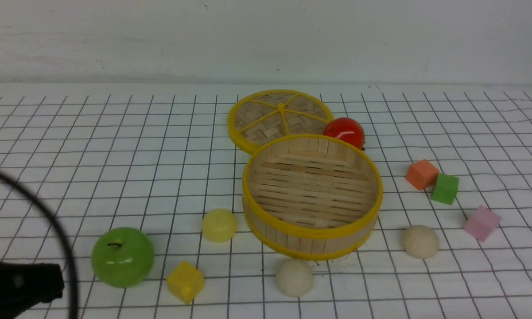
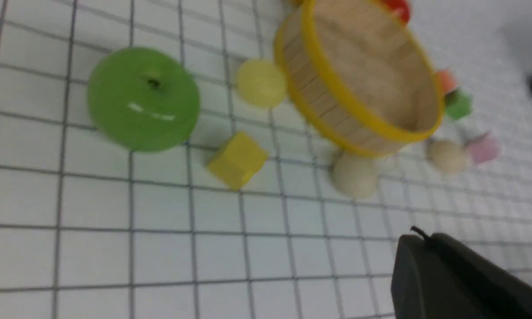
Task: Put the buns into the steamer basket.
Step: Use the left arm to grab a steamed stuffed bun
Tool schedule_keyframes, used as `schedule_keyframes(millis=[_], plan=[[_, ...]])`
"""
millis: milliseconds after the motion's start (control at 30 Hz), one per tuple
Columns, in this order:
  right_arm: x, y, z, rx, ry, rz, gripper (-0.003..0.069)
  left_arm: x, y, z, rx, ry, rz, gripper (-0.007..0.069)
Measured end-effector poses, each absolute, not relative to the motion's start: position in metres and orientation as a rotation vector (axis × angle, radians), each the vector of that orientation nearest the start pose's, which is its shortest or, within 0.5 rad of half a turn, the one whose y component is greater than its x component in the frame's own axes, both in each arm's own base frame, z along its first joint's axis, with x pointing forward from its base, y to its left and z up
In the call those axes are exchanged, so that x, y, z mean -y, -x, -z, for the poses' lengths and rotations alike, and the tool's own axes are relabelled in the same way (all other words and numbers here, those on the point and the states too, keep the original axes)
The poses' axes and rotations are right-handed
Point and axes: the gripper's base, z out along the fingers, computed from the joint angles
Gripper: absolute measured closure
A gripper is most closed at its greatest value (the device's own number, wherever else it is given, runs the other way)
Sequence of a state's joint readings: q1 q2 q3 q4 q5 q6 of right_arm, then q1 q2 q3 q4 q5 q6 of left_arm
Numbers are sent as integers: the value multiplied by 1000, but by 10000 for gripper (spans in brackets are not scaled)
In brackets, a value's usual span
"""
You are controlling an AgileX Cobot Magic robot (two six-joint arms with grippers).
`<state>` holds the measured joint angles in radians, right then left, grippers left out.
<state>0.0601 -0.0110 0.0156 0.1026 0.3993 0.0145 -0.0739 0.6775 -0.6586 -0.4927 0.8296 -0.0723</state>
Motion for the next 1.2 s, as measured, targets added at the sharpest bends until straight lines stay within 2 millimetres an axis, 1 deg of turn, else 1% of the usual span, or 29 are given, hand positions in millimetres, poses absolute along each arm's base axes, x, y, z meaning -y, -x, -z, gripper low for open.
schedule_keyframes(millis=[33,67,133,167,200,233,267,333,367,400,433,467,500,533,567,633,667,700,733,767,833,867,900,933,967,1000,1100,1133,1200], plan=[[-7,-51,-173,-1888,-19,-153,420,41,-129,-313,-2346,184,628,638],[-7,-51,-173,-1888,-19,-153,420,41,-132,-314,-2350,171,619,638],[-7,-51,-173,-1888,-19,-153,420,42,-165,-306,-2428,125,566,638],[-7,-51,-173,-1888,-19,-153,420,43,-184,-298,-2478,116,554,638],[-7,-51,-173,-1888,-19,-153,420,43,-187,-297,-2482,115,554,638],[-7,-51,-173,-1888,-19,-153,420,48,-204,-293,-2519,79,559,638],[-7,-51,-173,-1888,-19,-153,420,54,-214,-291,-2543,36,563,638],[-7,-51,-173,-1888,-19,-153,420,73,-225,-287,-2580,-67,577,638],[-7,-51,-173,-1888,-19,-153,420,85,-230,-287,-2593,-141,575,638],[-7,-51,-173,-1888,-19,-153,420,103,-235,-286,-2613,-231,560,638],[-7,-51,-173,-1888,-19,-153,420,113,-238,-287,-2622,-263,548,638],[-7,-51,-173,-1888,-19,-153,420,115,-238,-285,-2630,-281,540,638],[-7,-51,-173,-1888,-19,-153,420,131,-245,-281,-2654,-333,491,638],[-7,-51,-173,-1888,-19,-153,420,139,-253,-278,-2669,-355,442,638],[-7,-51,-173,-1888,-19,-153,420,141,-253,-277,-2670,-365,435,638],[-7,-51,-173,-1888,-19,-153,420,153,-273,-268,-2691,-384,351,638],[-7,-51,-173,-1888,-19,-153,420,154,-275,-267,-2691,-388,339,638],[-7,-51,-173,-1888,-19,-153,420,159,-289,-263,-2693,-399,303,638],[-7,-51,-173,-1888,-19,-153,420,160,-292,-259,-2700,-405,291,638],[-7,-51,-173,-1888,-19,-153,420,165,-303,-252,-2710,-420,265,635],[-7,-51,-173,-1888,-19,-153,420,173,-322,-247,-2701,-444,239,595],[-7,-51,-173,-1888,-19,-153,420,175,-326,-242,-2706,-449,231,580],[-7,-51,-173,-1888,-19,-153,420,179,-334,-241,-2701,-451,227,547],[-7,-51,-173,-1888,-19,-153,420,180,-337,-238,-2705,-454,223,534],[-7,-51,-173,-1888,-19,-153,420,182,-341,-234,-2708,-456,219,509],[-7,-51,-173,-1888,-19,-153,420,185,-348,-232,-2705,-460,212,459],[-7,-51,-173,-1888,-19,-153,420,188,-354,-226,-2710,-467,200,407],[-7,-51,-173,-1888,-19,-153,420,189,-358,-220,-2715,-479,180,376],[-7,-51,-173,-1888,-19,-153,420,190,-361,-214,-2720,-489,165,360]])
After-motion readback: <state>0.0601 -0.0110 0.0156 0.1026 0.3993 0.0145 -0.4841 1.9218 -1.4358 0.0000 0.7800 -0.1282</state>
